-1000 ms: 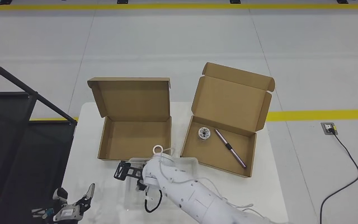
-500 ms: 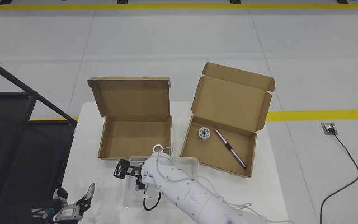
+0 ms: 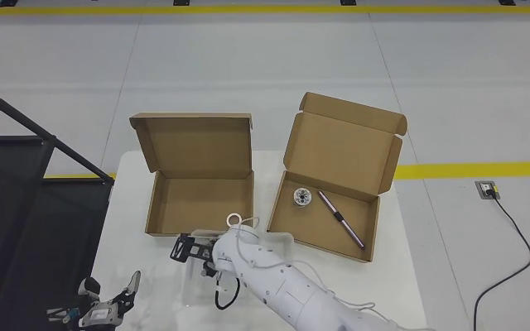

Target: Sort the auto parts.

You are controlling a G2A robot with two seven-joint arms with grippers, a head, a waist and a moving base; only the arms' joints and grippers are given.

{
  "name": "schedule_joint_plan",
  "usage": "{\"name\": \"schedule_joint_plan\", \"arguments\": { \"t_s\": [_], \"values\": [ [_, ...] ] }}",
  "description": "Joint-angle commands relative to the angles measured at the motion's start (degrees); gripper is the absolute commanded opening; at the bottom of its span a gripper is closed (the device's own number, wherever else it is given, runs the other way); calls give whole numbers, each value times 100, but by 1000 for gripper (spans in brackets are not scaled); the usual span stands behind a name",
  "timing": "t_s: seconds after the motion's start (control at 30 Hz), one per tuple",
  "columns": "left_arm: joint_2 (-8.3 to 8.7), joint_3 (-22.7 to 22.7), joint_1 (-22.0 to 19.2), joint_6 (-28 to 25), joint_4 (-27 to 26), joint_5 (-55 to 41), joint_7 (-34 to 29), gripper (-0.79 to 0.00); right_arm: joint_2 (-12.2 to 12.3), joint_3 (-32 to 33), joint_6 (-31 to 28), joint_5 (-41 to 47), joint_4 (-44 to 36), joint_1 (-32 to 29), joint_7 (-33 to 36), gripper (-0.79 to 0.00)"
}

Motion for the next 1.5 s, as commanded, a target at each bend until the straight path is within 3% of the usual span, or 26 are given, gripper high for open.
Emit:
{"name": "schedule_joint_plan", "arguments": {
  "t_s": [0.0, 0.2, 0.3, 0.33, 0.37, 0.4, 0.73, 0.83, 1.0, 1.07, 1.1, 1.13, 1.17, 1.47],
  "values": [
    [0, 0, 0, 0, 0, 0, 0, 0, 1, 24, -15, -3, 14, -1, -27, -148],
    [0, 0, 0, 0, 0, 0, 0, 0, -15, 65, 132, -85, 80, -27, -169, -160],
    [0, 0, 0, 0, 0, 0, 0, 0, -35, 59, 125, -137, 109, -39, -223, -209],
    [0, 0, 0, 0, 0, 0, 0, 0, -43, 55, 115, -158, 125, -38, -246, -249],
    [0, 0, 0, 0, 0, 0, 0, 0, -51, 52, 130, -184, 156, -33, -256, -369],
    [0, 0, 0, 0, 0, 0, 0, 0, -62, 50, 139, -196, 182, -31, -265, -394],
    [0, 0, 0, 0, 0, 0, 0, 0, -175, 50, 186, -305, 463, 46, -417, -453],
    [0, 0, 0, 0, 0, 0, 0, 0, -210, 40, 50, -325, 540, 79, -426, -517],
    [0, 0, 0, 0, 0, 0, 0, 0, -261, 17, -152, -374, 610, 120, -377, -730],
    [0, 0, 0, 0, 0, 0, 0, 0, -279, 8, -200, -397, 620, 129, -339, -717],
    [0, 0, 0, 0, 0, 0, 0, 0, -289, 6, -221, -403, 621, 135, -311, -656],
    [0, 0, 0, 0, 0, 0, 0, 0, -298, 4, -245, -408, 620, 139, -288, -517],
    [0, 0, 0, 0, 0, 0, 0, 0, -308, 1, -249, -421, 621, 144, -265, -480],
    [0, 0, 0, 0, 0, 0, 0, 0, -339, 20, -249, -456, 650, 167, -302, -557]
  ]
}}
